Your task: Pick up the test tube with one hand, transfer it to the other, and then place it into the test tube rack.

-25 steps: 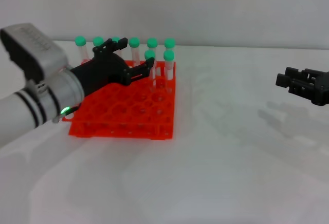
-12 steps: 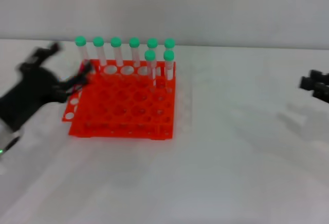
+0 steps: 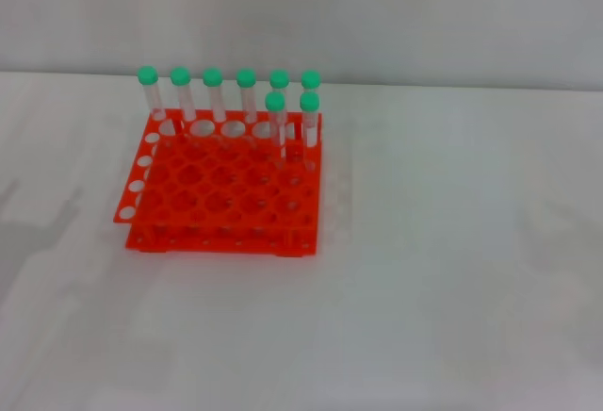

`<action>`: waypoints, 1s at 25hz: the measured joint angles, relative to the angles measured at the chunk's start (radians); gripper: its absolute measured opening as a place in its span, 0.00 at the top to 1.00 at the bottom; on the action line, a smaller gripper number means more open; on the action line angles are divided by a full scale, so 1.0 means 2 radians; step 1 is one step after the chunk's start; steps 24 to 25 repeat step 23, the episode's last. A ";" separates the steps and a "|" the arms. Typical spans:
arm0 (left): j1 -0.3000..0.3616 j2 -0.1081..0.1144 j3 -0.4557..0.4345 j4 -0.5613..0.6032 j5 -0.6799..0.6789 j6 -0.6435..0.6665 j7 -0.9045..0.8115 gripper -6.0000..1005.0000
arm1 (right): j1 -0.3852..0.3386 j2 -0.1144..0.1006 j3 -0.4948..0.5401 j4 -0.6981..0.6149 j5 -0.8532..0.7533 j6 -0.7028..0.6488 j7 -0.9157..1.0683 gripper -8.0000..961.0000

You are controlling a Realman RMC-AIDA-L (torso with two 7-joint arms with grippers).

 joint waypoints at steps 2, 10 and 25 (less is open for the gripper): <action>0.000 0.000 -0.010 -0.010 -0.010 0.001 0.000 0.11 | -0.012 0.000 0.031 0.038 0.025 0.000 -0.060 0.56; 0.000 0.000 -0.017 -0.028 -0.039 0.007 -0.024 0.11 | -0.032 -0.001 0.176 0.141 0.044 -0.009 -0.216 0.56; -0.019 0.001 -0.030 -0.059 -0.052 0.003 -0.040 0.11 | -0.029 0.000 0.276 0.161 0.044 -0.042 -0.262 0.56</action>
